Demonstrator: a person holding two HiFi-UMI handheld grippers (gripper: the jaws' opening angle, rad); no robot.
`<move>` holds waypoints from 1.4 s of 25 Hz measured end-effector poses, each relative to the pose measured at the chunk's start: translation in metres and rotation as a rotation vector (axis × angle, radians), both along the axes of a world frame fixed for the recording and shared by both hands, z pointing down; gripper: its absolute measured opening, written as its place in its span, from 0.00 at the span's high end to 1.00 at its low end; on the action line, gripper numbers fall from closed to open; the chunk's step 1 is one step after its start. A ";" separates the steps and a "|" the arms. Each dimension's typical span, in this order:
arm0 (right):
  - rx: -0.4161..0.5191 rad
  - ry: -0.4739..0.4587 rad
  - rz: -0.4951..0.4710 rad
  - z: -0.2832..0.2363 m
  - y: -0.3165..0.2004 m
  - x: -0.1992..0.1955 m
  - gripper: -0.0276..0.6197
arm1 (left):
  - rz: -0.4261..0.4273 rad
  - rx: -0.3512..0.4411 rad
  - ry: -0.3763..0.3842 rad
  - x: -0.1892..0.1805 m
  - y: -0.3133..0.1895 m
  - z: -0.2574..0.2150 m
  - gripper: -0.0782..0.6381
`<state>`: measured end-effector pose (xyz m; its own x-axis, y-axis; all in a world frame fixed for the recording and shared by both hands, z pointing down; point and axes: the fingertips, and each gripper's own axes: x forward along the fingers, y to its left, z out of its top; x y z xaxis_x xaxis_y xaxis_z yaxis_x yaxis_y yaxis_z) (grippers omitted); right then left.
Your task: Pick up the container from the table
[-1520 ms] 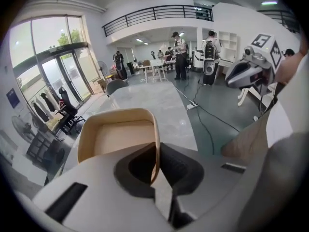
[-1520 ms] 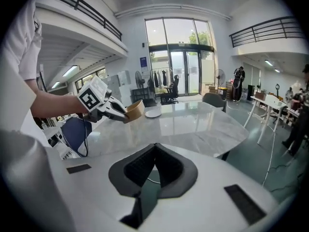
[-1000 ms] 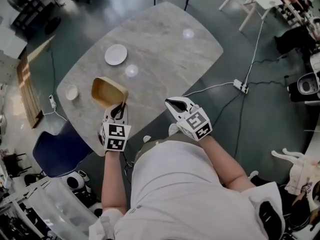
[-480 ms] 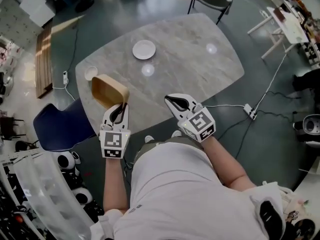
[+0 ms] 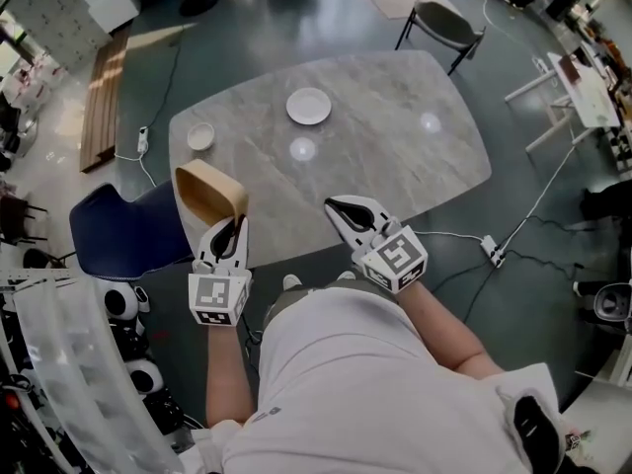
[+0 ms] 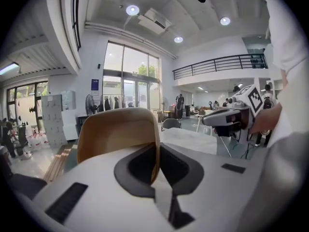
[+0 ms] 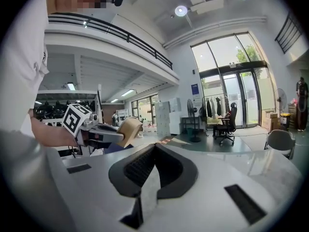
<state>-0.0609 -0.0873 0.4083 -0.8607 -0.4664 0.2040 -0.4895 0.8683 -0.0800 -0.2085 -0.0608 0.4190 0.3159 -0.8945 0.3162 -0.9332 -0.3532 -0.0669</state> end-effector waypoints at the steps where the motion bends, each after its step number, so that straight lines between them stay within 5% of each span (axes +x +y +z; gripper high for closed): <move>1: 0.005 -0.001 -0.006 0.000 0.002 -0.002 0.94 | -0.011 -0.003 0.009 -0.004 0.002 0.001 0.87; 12: -0.013 0.031 0.025 0.019 0.012 -0.002 0.94 | -0.026 0.069 0.153 -0.019 0.019 -0.004 0.87; 35: -0.049 0.061 0.120 0.033 0.022 0.027 0.94 | 0.113 0.029 0.160 0.016 0.005 0.004 0.87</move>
<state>-0.0334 -0.0649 0.4416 -0.7846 -0.5538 0.2788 -0.5951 0.7988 -0.0879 -0.1923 -0.0555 0.4226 0.4591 -0.8584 0.2290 -0.8871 -0.4566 0.0673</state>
